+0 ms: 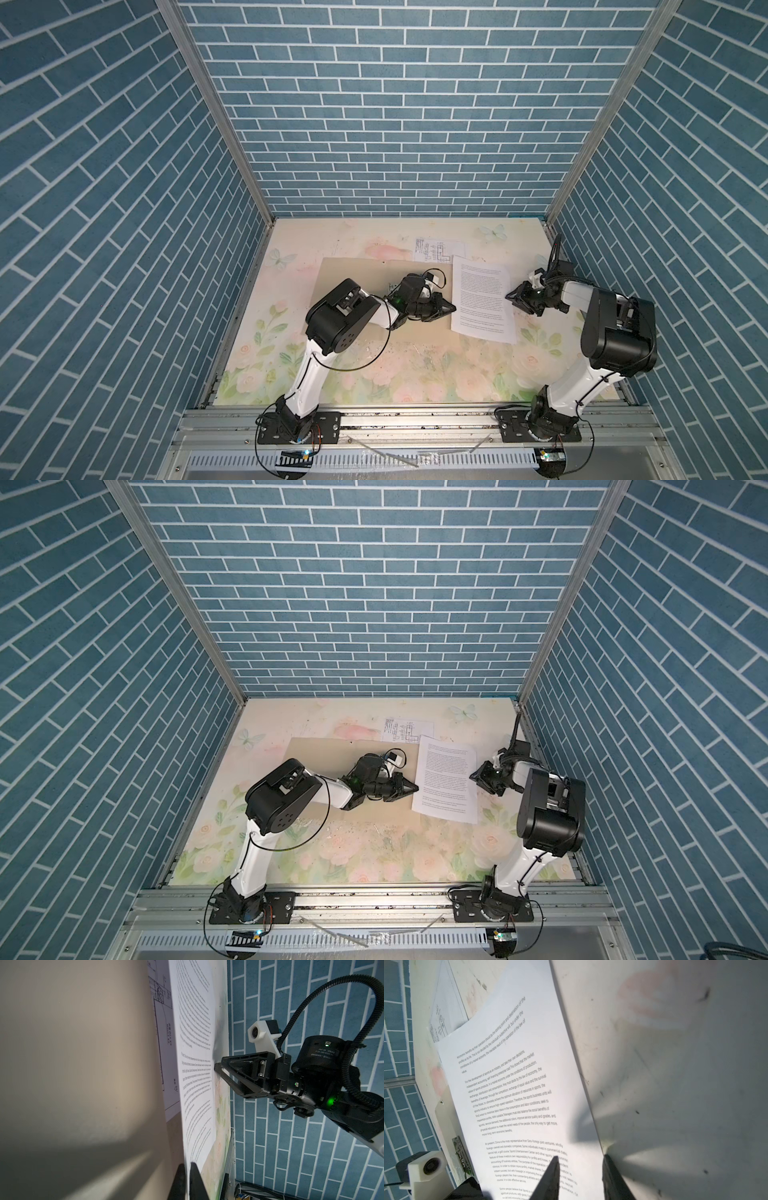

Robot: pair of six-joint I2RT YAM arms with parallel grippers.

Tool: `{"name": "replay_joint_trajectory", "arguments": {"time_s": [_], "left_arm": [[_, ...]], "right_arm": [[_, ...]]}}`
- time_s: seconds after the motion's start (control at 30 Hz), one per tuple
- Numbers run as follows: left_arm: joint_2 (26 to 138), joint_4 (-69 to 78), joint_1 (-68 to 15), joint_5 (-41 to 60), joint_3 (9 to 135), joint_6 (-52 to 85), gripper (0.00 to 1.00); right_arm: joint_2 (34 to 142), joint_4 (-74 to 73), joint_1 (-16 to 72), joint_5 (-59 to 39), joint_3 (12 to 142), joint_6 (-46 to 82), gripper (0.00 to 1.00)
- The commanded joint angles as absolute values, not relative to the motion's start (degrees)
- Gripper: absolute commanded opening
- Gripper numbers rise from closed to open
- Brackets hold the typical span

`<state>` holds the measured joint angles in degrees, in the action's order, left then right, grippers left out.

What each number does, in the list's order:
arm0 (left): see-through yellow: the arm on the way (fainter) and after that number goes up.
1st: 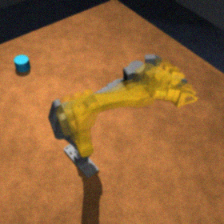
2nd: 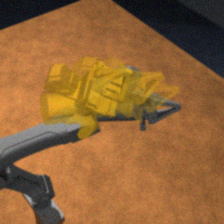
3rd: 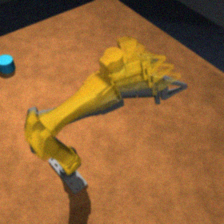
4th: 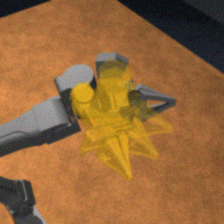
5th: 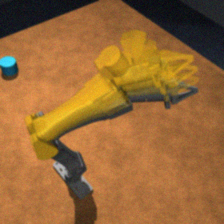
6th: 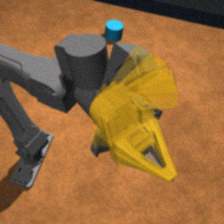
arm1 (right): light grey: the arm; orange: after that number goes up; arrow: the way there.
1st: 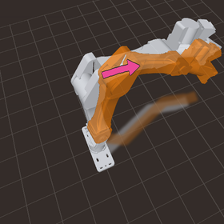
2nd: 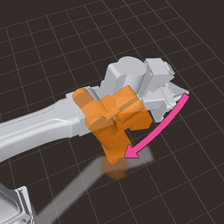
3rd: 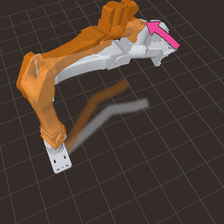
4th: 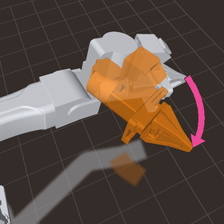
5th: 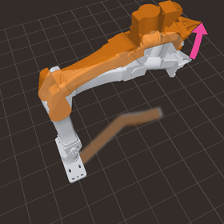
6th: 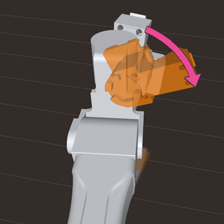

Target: Put the files into the folder

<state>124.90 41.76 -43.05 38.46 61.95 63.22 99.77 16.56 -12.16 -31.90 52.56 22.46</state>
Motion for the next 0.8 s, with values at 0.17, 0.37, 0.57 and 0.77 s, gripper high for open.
{"name": "replay_joint_trajectory", "arguments": {"time_s": [0.17,0.37,0.57,0.77], "left_arm": [[124.16,46.25,-42.63,37.93,60.91,64.24,0.0],[121.97,48.52,-42.19,37.97,60.65,65.81,0.0],[119.11,51.08,-41.66,37.97,60.12,68.2,0.0],[116.73,51.72,-41.31,37.03,60.03,69.55,0.0]], "right_arm": [[93.82,17.15,-13.02,-34.49,49.87,24.59,0.6],[89.67,12.43,-15.84,-37.57,46.21,26.07,0.68],[89.52,6.43,-17.35,-40.82,42.35,28.51,0.7],[90.57,1.46,-17.62,-43.09,39.35,32.52,0.71]]}}
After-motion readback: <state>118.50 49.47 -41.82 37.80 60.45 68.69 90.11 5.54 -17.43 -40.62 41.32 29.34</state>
